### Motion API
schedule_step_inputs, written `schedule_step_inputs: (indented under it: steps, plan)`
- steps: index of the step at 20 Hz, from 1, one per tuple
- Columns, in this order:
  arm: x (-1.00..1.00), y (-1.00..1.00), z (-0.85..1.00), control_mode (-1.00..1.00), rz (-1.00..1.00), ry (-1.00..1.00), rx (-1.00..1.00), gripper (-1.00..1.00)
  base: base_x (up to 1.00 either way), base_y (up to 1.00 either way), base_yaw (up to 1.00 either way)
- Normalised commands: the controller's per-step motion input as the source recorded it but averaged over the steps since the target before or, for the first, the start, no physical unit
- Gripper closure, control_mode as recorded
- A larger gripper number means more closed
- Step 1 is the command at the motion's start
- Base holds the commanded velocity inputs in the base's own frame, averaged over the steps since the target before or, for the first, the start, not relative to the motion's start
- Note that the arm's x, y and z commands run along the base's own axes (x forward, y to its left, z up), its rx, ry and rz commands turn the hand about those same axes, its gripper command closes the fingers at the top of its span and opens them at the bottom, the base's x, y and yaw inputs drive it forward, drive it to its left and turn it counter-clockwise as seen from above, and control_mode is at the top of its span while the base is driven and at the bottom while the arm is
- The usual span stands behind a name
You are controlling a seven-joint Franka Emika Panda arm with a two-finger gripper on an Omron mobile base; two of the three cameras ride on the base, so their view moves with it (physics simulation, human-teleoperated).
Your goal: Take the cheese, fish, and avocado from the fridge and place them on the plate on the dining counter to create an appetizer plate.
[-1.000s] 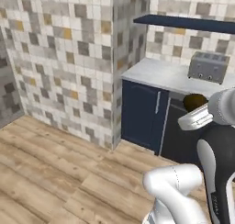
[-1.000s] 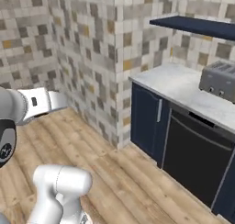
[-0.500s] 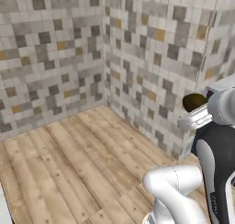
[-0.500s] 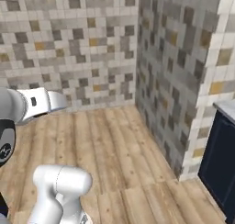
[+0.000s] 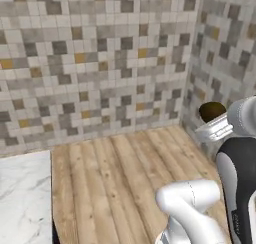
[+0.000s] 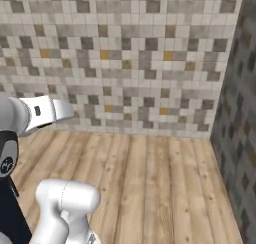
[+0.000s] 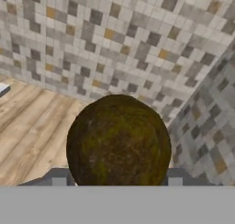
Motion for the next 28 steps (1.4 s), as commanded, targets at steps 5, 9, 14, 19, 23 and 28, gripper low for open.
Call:
schedule_step_inputs:
  steps: [5, 9, 14, 19, 23, 28]
  plan:
    - [0.0, 0.0, 0.0, 1.0, 0.0, 0.0, 0.0, 1.0, 1.0, 0.08, 0.34]
    - [0.0, 0.0, 0.0, 1.0, 0.0, 0.0, 0.0, 1.0, 1.0, 0.0, 0.34]
    - [0.0, 0.0, 0.0, 1.0, 0.0, 0.0, 0.0, 1.0, 1.0, -0.08, 0.16]
    - [0.0, 0.0, 0.0, 1.0, 0.0, 0.0, 0.0, 1.0, 1.0, 0.0, 0.44]
    - [0.0, 0.0, 0.0, 1.0, 0.0, 0.0, 0.0, 1.0, 0.89, 0.0, 0.73]
    - [0.0, 0.0, 0.0, 1.0, 0.0, 0.0, 0.0, 1.0, 0.54, 0.0, 0.84]
